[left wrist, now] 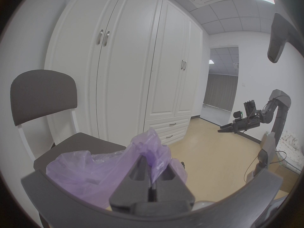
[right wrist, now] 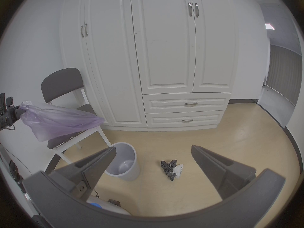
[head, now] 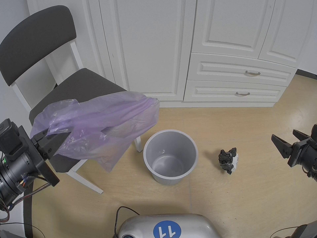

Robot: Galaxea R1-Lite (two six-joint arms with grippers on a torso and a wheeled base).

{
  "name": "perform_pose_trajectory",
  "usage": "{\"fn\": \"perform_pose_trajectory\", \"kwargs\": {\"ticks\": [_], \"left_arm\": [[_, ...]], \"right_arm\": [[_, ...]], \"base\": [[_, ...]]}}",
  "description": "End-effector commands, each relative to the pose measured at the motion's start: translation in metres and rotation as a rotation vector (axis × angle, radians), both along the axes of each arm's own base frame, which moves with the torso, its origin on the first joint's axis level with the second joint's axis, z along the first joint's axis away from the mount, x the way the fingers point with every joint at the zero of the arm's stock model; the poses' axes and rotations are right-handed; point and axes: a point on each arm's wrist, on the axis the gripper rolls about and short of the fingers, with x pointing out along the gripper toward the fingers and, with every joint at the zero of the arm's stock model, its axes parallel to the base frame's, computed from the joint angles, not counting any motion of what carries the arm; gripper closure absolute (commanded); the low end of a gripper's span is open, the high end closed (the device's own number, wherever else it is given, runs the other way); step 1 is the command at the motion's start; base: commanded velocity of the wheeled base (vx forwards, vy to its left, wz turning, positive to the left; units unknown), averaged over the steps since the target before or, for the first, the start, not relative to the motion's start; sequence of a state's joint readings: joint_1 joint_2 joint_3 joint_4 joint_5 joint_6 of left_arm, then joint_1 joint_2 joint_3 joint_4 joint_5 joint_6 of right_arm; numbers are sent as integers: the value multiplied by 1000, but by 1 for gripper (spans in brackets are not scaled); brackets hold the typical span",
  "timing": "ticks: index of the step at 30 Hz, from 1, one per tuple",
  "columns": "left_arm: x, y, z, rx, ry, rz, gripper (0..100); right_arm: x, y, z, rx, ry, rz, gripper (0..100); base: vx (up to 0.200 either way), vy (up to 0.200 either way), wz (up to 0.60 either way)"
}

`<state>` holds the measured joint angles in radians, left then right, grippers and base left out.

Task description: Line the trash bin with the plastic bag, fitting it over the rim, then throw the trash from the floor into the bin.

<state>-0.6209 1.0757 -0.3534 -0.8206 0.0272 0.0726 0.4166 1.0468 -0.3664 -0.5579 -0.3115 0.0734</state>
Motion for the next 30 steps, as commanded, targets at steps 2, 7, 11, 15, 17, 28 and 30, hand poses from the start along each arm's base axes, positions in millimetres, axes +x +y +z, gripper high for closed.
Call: {"fn": "perform_pose_trajectory", "kwargs": {"ticks": [2, 7, 11, 15, 17, 28, 30], "left_arm": [[-5, 0, 2, -5, -15, -23, 100], [-11, -2, 2, -10, -23, -59, 100], [-12, -2, 0, -4, -20, -71, 100], [-12, -3, 0, -2, -32, -73, 100], [-13, -3, 1, -7, -41, -73, 100], [-21, -5, 2, -15, -54, -134, 100], [-22, -7, 1, -14, -51, -152, 100]], "right_arm": [[-1, 0, 1, 3, -5, 4, 0], [-5, 4, 3, 7, -18, 45, 0], [-6, 5, 3, 6, -20, 55, 0], [-3, 9, 11, 18, -38, 82, 0], [3, 14, 19, 25, -51, 90, 0], [6, 25, 15, 23, -21, 139, 0], [6, 25, 13, 22, -15, 142, 0]], "base": [[0, 0, 0], [0, 0, 0], [0, 0, 0], [0, 0, 0], [0, 0, 0], [0, 0, 0], [0, 0, 0]]}}
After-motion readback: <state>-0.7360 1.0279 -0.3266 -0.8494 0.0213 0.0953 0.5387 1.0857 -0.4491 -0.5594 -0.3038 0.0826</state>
